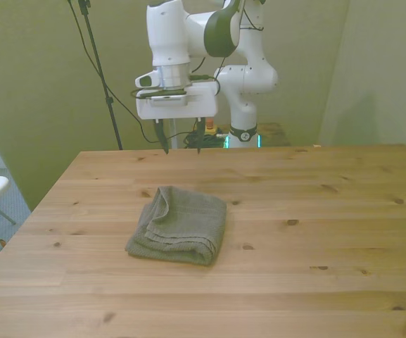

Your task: Unfold the towel

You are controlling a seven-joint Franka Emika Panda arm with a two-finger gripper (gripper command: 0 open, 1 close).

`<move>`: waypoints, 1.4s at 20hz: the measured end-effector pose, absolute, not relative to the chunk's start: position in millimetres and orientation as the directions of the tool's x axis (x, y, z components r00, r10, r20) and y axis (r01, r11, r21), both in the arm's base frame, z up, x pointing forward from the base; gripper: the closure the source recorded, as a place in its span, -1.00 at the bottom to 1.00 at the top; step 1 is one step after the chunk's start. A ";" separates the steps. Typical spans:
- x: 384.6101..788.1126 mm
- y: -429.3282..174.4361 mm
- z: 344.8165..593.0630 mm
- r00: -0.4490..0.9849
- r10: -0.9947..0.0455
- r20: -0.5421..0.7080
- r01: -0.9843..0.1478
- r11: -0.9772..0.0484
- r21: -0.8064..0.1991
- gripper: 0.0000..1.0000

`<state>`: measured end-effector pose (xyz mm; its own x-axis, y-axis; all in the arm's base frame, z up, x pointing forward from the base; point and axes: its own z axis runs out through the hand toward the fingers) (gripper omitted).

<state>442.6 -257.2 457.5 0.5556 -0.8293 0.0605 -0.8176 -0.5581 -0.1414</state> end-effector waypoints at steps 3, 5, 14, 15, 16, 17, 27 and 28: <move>443.8 -300.7 455.8 0.537 -0.842 0.054 -0.825 -0.537 -0.177 -1.00; 443.2 -322.5 460.5 0.526 -0.848 0.060 -0.824 -0.526 -0.211 -1.00; 440.6 -377.5 455.4 0.428 -0.904 0.007 -0.817 -0.390 -0.425 -1.00; 440.9 -383.3 452.3 0.422 -0.907 -0.018 -0.813 -0.369 -0.450 -1.00; 441.4 -388.9 449.0 0.418 -0.907 -0.041 -0.811 -0.352 -0.468 -1.00; 442.0 -394.0 444.6 0.416 -0.907 -0.060 -0.809 -0.340 -0.479 -1.00; 458.1 -414.1 406.5 0.421 -0.897 -0.138 -0.782 -0.281 -0.556 -1.00; 462.4 -410.3 404.6 0.433 -0.891 -0.136 -0.773 -0.290 -0.565 -1.00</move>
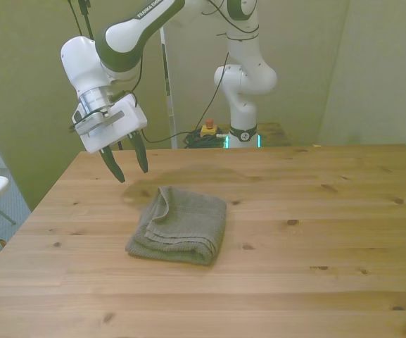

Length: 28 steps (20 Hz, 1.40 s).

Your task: Unfold the towel

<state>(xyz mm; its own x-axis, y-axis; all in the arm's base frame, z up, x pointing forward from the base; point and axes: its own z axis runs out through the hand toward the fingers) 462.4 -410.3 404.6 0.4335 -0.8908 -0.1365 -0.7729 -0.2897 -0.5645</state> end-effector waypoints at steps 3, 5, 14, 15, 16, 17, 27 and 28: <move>476.1 -395.7 401.7 0.474 -0.871 -0.129 -0.740 -0.314 -0.594 -1.00; 481.8 -384.8 395.7 0.488 -0.861 -0.143 -0.731 -0.314 -0.605 -1.00; 487.7 -355.7 364.4 0.504 -0.852 -0.142 -0.718 -0.322 -0.617 1.00; 488.4 -354.4 362.4 0.498 -0.856 -0.136 -0.719 -0.320 -0.618 1.00; 489.1 -353.0 360.7 0.493 -0.860 -0.132 -0.719 -0.318 -0.618 1.00; 489.7 -351.4 359.1 0.491 -0.861 -0.129 -0.720 -0.318 -0.618 1.00; 492.0 -348.4 356.9 0.485 -0.868 -0.104 -0.720 -0.329 -0.611 1.00; 492.2 -348.3 356.9 0.486 -0.868 -0.102 -0.719 -0.331 -0.611 1.00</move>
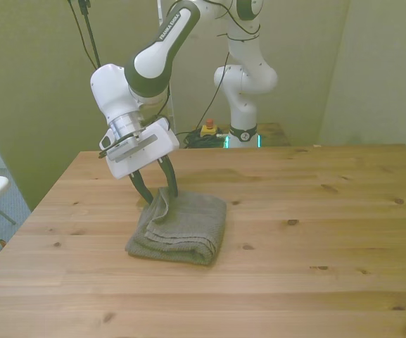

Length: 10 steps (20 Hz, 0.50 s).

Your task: Unfold the towel

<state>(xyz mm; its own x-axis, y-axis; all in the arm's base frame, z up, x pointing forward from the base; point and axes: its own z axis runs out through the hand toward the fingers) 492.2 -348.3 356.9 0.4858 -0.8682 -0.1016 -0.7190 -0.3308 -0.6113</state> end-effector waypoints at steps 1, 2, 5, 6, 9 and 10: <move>492.2 -348.3 356.8 0.486 -0.868 -0.100 -0.718 -0.332 -0.611 1.00; 492.0 -348.4 356.6 0.486 -0.868 -0.098 -0.718 -0.333 -0.611 1.00; 491.6 -348.3 355.8 0.487 -0.868 -0.097 -0.718 -0.335 -0.610 1.00; 491.5 -348.3 355.6 0.488 -0.868 -0.097 -0.718 -0.336 -0.610 1.00; 490.9 -348.1 354.6 0.488 -0.867 -0.097 -0.718 -0.336 -0.609 1.00; 490.6 -347.9 353.9 0.488 -0.867 -0.098 -0.719 -0.336 -0.609 1.00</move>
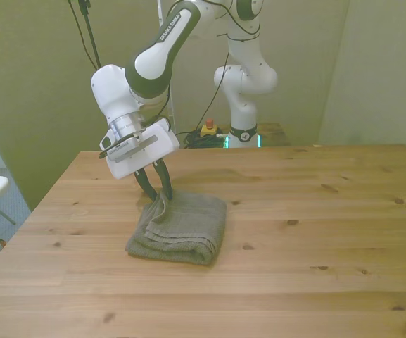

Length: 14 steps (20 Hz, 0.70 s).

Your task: Unfold the towel

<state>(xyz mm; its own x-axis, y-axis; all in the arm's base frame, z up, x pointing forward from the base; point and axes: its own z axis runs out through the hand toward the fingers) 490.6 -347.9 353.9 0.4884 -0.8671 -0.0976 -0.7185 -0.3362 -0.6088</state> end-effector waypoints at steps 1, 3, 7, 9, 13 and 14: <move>490.3 -347.7 353.3 0.488 -0.867 -0.098 -0.719 -0.336 -0.608 1.00; 489.8 -347.7 352.8 0.487 -0.868 -0.099 -0.720 -0.335 -0.608 1.00; 488.2 -347.6 353.6 0.485 -0.869 -0.097 -0.720 -0.334 -0.608 1.00; 487.8 -347.6 355.3 0.485 -0.870 -0.094 -0.719 -0.334 -0.610 1.00; 487.3 -348.1 359.5 0.484 -0.871 -0.087 -0.715 -0.336 -0.613 1.00; 487.3 -348.4 361.5 0.483 -0.872 -0.083 -0.713 -0.337 -0.615 1.00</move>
<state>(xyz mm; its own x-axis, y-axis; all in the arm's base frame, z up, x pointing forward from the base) 487.3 -348.4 361.5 0.4827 -0.8718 -0.0827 -0.7134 -0.3367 -0.6145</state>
